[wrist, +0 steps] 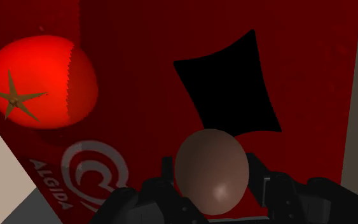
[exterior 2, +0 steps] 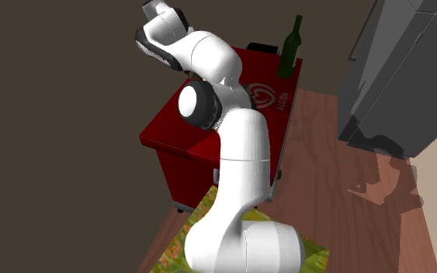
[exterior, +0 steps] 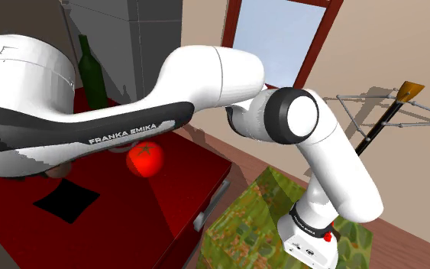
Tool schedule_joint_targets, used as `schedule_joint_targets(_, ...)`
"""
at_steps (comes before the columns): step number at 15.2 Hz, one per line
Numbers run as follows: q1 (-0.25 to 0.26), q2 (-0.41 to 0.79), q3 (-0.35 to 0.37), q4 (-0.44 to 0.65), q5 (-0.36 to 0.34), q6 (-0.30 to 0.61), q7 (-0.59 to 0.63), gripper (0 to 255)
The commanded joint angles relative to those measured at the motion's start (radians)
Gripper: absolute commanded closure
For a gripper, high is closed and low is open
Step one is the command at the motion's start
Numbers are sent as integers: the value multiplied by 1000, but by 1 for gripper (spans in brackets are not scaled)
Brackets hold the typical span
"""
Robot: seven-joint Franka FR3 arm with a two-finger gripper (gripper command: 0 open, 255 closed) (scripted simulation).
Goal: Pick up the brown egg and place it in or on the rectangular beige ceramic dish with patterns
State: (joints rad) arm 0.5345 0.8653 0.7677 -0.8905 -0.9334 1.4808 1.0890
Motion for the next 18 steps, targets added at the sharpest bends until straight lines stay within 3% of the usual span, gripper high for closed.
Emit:
schedule_joint_targets(1,76,90,-35,167,-29,-37,-51,255)
schedule_joint_targets(11,-1,75,-23,-23,-27,81,34,255)
schedule_joint_targets(18,-14,80,-25,-62,-31,114,55,255)
